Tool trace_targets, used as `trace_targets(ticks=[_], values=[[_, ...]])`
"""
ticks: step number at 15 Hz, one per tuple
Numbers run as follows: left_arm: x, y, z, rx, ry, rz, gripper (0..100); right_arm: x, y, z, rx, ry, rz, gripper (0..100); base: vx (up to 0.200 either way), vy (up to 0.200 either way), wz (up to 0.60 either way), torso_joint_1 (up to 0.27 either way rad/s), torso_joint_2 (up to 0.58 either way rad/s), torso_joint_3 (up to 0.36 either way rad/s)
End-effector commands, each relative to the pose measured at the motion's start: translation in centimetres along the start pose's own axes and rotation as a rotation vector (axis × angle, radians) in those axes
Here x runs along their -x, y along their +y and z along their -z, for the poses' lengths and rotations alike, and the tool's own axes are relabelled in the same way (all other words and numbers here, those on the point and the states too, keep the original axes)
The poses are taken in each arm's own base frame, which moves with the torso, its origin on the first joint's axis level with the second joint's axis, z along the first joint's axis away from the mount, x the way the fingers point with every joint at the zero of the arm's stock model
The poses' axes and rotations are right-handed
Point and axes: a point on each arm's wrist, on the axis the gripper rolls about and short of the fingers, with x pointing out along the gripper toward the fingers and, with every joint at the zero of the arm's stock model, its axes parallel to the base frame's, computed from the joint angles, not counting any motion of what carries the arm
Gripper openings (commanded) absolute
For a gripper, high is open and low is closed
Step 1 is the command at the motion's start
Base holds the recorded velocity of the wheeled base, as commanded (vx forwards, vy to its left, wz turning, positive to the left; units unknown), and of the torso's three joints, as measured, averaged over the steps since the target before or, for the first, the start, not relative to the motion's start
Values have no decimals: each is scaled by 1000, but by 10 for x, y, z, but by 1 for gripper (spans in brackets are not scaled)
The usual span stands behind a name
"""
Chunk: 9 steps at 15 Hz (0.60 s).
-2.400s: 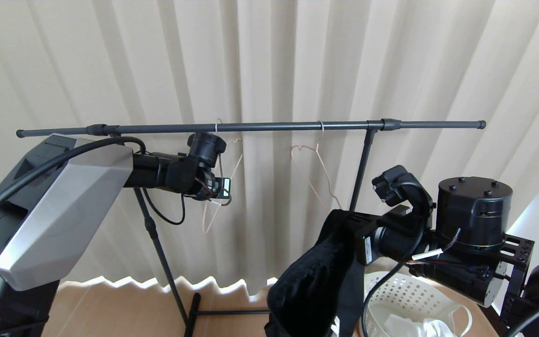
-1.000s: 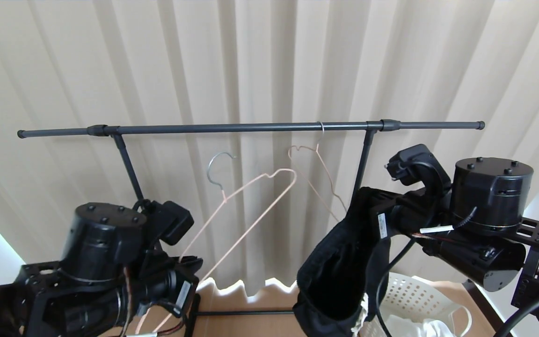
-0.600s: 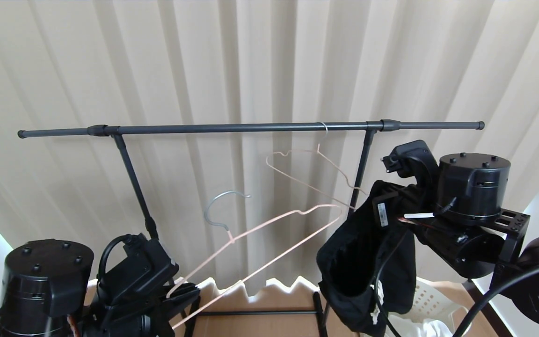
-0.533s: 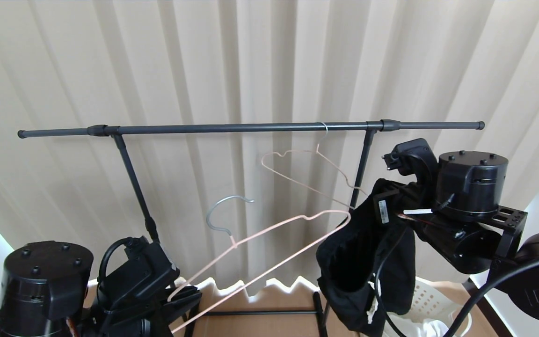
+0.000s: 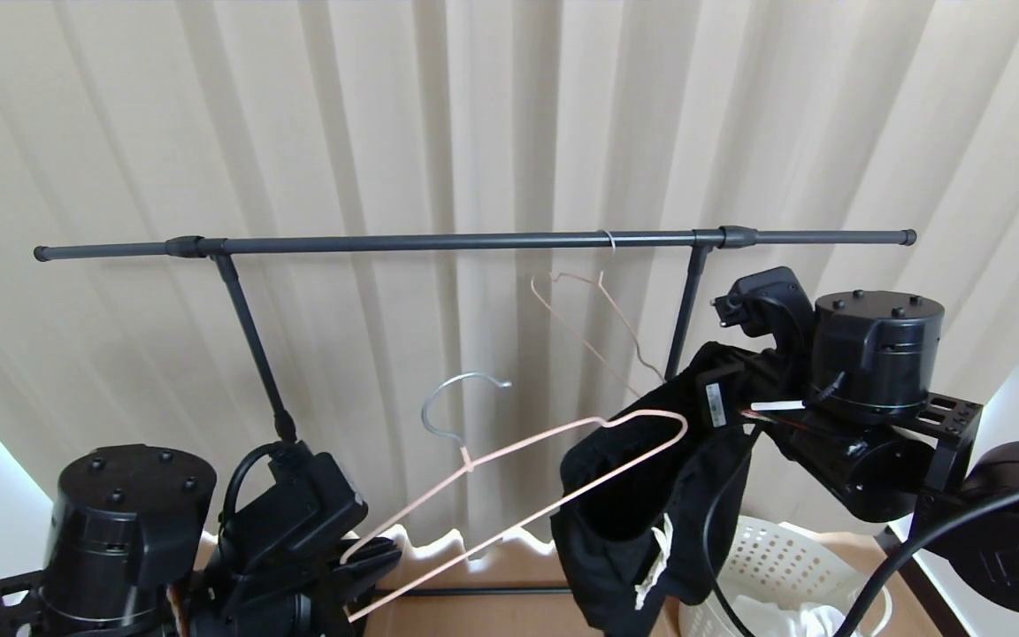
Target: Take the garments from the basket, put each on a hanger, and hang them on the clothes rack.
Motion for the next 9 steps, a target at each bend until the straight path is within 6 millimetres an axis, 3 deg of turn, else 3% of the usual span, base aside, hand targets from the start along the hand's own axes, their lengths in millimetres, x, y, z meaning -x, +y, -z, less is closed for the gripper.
trace_targets(ticks=[1,9], values=[[-14,2,-5,11,17,6,0,6,8,0,9,-5,-27,0,0,0,0,0,0,0],[-44,7,-12,13,-10,-27,0,29,38,3,44,-19,-133,0,0,0,0,0,0,0]])
